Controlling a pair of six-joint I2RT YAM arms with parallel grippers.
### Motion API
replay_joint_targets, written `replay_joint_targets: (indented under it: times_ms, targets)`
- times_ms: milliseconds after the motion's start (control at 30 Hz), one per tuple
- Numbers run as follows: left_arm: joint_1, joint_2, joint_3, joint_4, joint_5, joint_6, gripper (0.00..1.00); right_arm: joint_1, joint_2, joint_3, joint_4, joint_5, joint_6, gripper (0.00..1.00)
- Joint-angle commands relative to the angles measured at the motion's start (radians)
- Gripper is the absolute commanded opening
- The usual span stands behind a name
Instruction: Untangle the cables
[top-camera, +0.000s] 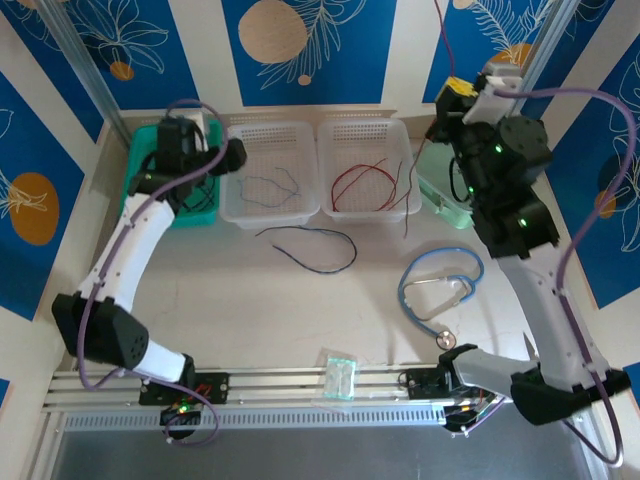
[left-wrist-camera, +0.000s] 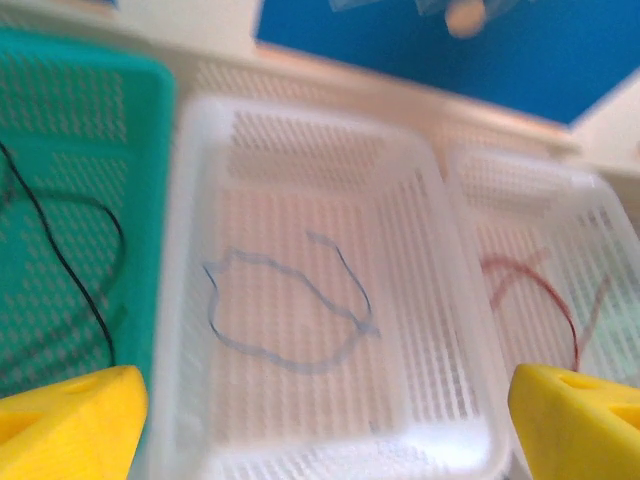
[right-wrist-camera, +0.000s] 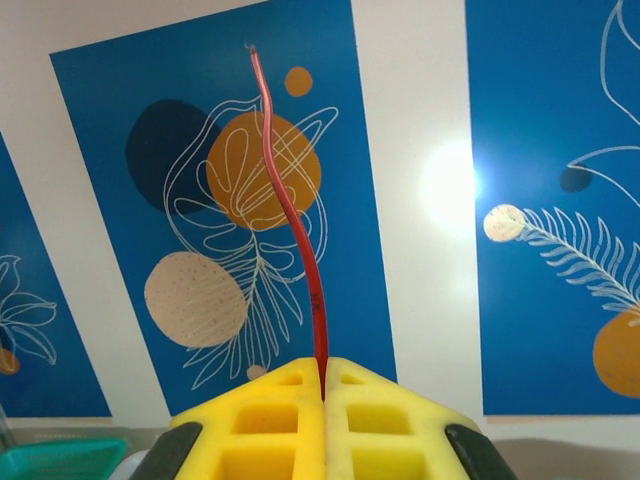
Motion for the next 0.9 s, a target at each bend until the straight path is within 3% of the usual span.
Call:
replay_joint_targets:
  times_ms: [0, 133, 333, 633, 733, 867]
  targets:
    - [-0.044, -0.096, -0.102, 0.032, 0.006, -0.072, 0.92, 0.0, 0.074, 0.095, 0.156, -0.001, -0.083, 0.0]
    - [-0.093, -0.181, -0.193, 0.061, -0.02, -0.098, 0.92, -0.042, 0.223, 0.195, 0.195, 0.002, -0.072, 0.0]
    - [-0.099, -0.2, -0.177, -0.019, 0.002, -0.056, 0.92, -0.078, 0.45, 0.329, 0.143, 0.031, 0.006, 0.0]
    - [-0.105, -0.282, -0.257, -0.016, 0.076, -0.136, 0.89, -0.026, 0.643, 0.158, -0.036, 0.21, 0.088, 0.0]
    - [-0.109, -0.297, -0.283, -0.022, 0.082, -0.145, 0.87, -0.027, 0.685, 0.037, -0.03, 0.173, 0.139, 0.0]
    - [-0.111, -0.326, -0.321, -0.015, 0.113, -0.187, 0.87, -0.05, 0.829, 0.112, -0.292, 0.059, 0.226, 0.0]
